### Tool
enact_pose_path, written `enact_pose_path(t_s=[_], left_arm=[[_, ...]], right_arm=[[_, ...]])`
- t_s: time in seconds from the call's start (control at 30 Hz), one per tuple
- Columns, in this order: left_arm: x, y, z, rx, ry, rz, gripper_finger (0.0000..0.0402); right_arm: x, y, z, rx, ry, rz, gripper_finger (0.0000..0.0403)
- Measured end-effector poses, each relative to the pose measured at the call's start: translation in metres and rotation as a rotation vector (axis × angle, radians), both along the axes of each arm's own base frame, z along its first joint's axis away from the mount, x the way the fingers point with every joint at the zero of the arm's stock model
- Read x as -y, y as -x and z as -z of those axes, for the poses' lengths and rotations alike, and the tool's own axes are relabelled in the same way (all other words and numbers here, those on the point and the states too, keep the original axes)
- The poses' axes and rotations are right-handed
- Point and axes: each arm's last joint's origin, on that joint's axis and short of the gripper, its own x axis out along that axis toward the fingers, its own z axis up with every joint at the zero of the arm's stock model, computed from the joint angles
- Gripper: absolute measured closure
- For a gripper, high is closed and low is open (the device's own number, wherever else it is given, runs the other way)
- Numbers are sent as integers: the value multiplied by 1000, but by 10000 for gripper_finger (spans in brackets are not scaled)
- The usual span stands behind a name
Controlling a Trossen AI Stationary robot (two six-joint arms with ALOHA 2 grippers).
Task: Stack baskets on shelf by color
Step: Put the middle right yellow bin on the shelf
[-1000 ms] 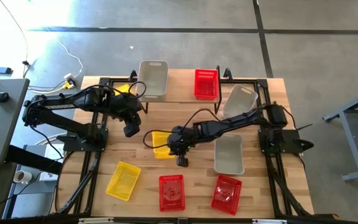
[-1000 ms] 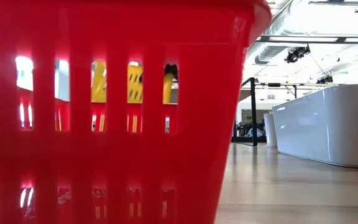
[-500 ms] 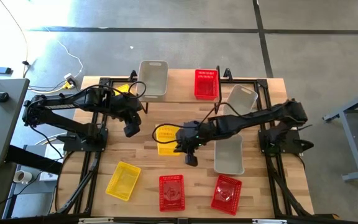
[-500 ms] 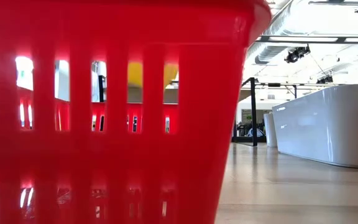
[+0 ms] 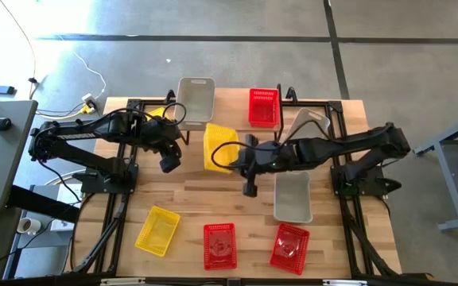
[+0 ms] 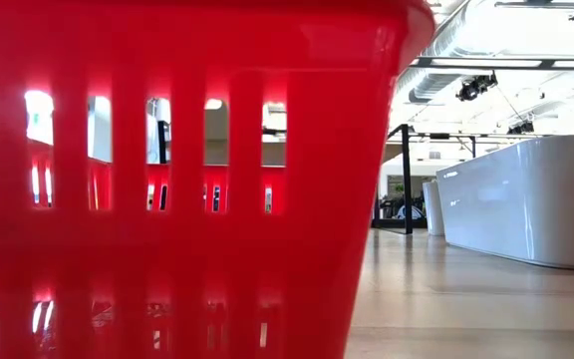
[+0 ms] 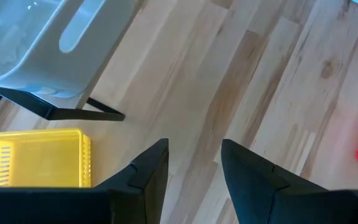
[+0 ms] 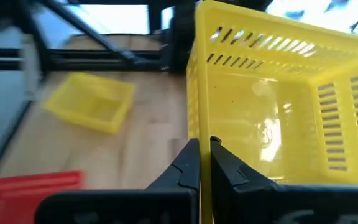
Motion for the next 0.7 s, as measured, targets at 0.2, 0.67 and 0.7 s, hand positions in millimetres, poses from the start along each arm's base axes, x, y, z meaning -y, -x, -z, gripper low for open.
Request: enact_pose_path(t_s=[0.2, 0.67, 0.7], left_arm=[[0, 0, 0, 0, -4, -1, 264], [-2, 0, -1, 15, -40, -77, 264], [-2, 0, -1, 16, -40, -83, 264]], right_arm=[[8, 3, -12, 59, 224, 110, 403], [81, 0, -13, -2, 388, 181, 403], [86, 1, -11, -18, 386, 187, 403]])
